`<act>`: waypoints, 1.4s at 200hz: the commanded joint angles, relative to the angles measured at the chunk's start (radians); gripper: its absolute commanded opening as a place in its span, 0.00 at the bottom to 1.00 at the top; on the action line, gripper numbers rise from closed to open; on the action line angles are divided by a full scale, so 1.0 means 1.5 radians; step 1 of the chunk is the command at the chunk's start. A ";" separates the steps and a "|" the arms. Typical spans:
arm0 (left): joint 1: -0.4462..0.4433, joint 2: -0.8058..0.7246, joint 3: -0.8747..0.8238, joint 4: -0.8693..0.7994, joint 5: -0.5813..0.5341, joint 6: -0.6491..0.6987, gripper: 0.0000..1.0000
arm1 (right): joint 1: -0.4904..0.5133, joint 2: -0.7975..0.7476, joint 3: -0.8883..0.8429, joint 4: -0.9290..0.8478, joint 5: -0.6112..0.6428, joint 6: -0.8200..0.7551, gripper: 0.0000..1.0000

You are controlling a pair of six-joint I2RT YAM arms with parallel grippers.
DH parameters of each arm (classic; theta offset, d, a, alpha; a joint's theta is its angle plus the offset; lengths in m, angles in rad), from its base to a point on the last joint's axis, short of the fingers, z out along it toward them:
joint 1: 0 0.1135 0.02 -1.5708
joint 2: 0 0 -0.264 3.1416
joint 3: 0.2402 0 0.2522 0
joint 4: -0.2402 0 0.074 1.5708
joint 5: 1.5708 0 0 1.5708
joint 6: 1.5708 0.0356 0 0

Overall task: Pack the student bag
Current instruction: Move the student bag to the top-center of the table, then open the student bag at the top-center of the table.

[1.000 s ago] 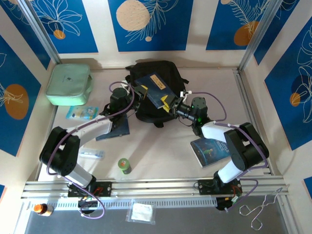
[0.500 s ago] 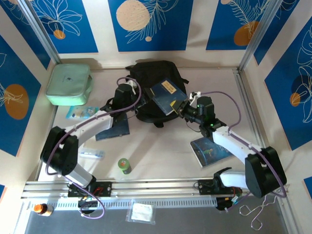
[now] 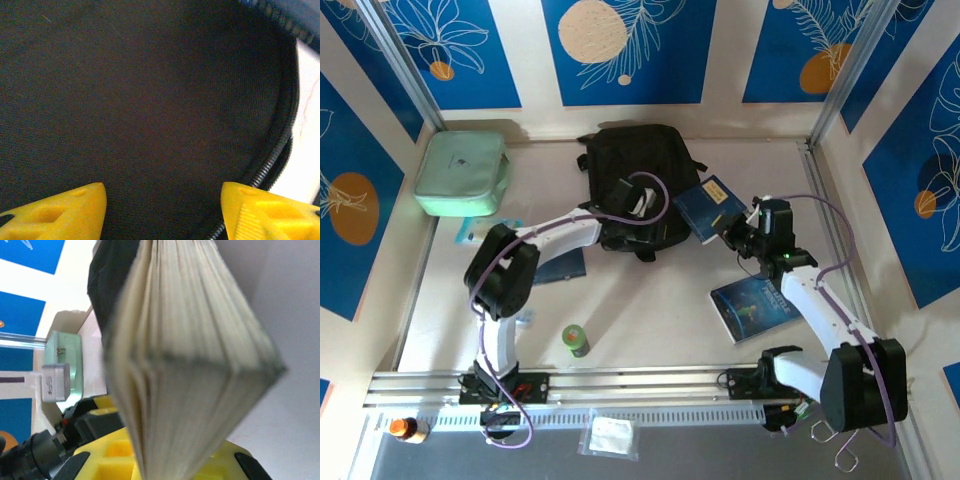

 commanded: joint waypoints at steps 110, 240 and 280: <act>-0.105 0.050 0.153 -0.188 -0.004 0.212 0.53 | -0.113 -0.033 0.033 -0.062 -0.041 -0.028 0.05; -0.104 0.088 0.221 -0.332 -0.061 0.425 0.37 | -0.134 -0.066 0.014 -0.059 -0.059 -0.018 0.06; -0.105 0.105 0.237 -0.356 -0.070 0.457 0.42 | -0.136 -0.074 0.013 -0.068 -0.055 -0.019 0.06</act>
